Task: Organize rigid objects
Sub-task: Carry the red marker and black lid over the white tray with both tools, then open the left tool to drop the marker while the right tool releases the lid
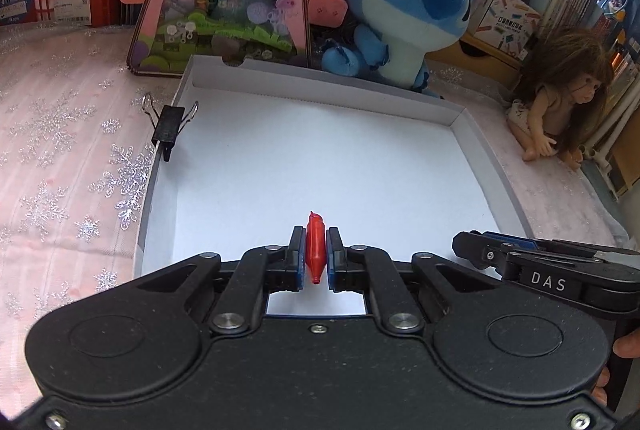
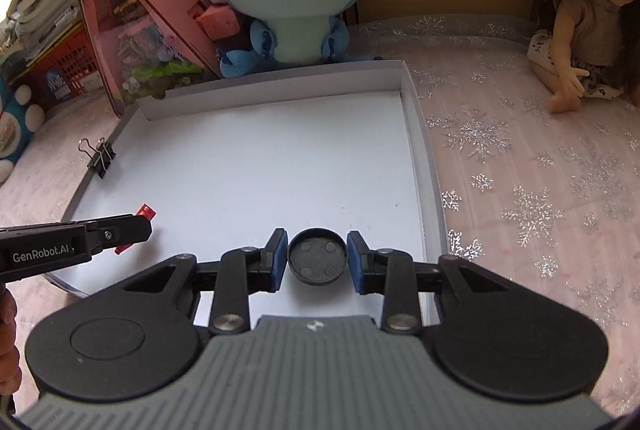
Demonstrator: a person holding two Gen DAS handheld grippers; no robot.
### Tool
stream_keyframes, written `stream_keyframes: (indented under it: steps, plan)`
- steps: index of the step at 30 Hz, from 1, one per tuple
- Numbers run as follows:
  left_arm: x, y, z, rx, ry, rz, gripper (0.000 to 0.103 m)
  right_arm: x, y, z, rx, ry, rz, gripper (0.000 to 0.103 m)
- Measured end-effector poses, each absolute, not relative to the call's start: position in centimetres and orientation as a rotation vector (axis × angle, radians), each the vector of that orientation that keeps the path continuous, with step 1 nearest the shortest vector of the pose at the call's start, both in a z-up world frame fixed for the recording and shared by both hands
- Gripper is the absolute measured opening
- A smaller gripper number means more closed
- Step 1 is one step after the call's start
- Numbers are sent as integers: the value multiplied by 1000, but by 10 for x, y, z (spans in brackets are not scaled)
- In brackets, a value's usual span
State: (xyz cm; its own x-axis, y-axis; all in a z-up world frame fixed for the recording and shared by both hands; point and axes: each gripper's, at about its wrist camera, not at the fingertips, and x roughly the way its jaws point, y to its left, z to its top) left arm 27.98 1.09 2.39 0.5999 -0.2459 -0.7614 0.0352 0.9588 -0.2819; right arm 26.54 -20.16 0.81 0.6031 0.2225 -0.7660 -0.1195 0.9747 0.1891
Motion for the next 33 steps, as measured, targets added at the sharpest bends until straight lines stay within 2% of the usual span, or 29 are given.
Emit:
stream_keyframes:
  steps: [13,19,20,22,23,26,28,31,33]
  plan:
    - [281,8,17,-231,909,-160,9,265,-191,5,32,890,196,37]
    - [278,2,19,-187,893,-154,10,263,-180,4,-48,874,194,42]
    - [277,1,20,-184,891,-153,14,262,-180,4,-47,873,191,54]
    - [274,2,24,-182,883,-155,16,259,-180,7,-42,865,201,62]
    - [270,3,27,-173,870,-155,21,256,-181,10,-45,853,201,66]
    - [256,4,39,-133,821,-146,41,246,-183,19,-51,813,204,70]
    - [245,6,47,-115,789,-151,43,238,-185,25,-46,792,210,73]
    - [227,12,56,-124,758,-165,50,221,-188,32,-51,754,229,79]
    - [212,15,59,-133,736,-174,61,208,-190,35,-65,726,246,84]
